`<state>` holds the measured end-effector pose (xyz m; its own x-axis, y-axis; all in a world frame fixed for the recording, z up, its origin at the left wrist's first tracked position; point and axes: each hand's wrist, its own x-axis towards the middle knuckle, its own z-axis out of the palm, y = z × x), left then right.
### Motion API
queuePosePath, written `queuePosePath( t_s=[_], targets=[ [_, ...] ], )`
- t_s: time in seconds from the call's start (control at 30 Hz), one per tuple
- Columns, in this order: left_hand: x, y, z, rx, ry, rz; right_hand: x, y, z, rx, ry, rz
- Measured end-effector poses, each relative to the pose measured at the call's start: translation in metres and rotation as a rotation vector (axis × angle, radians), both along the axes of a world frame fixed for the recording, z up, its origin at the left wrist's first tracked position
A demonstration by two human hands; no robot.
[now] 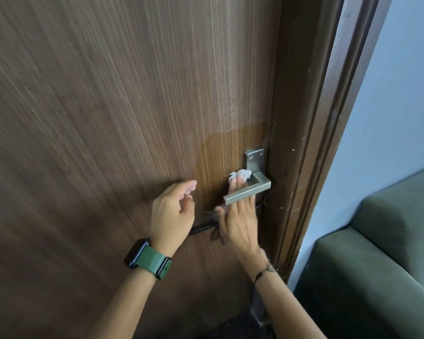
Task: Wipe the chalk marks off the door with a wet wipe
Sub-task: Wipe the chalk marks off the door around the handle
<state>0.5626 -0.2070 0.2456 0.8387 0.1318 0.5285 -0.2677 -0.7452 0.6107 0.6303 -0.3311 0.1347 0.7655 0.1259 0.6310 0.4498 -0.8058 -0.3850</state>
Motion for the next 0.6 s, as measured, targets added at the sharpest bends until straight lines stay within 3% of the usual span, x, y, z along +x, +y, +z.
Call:
queuePosePath(
  t_s=[0.07,0.2,0.4,0.6],
  targets=[
    [0.0,-0.001,-0.001,-0.003,0.003,0.003,-0.012,0.015,-0.006,0.005,0.037,0.039],
    [-0.001,-0.003,-0.001,-0.001,-0.006,-0.001,-0.033,0.018,-0.037,-0.209,0.068,0.133],
    [-0.002,-0.001,-0.004,-0.006,0.018,0.007,-0.015,0.001,-0.018,-0.045,0.114,-0.141],
    [-0.003,-0.008,-0.005,0.03,0.005,-0.022,-0.039,0.017,-0.041,-0.163,0.115,0.064]
  ],
)
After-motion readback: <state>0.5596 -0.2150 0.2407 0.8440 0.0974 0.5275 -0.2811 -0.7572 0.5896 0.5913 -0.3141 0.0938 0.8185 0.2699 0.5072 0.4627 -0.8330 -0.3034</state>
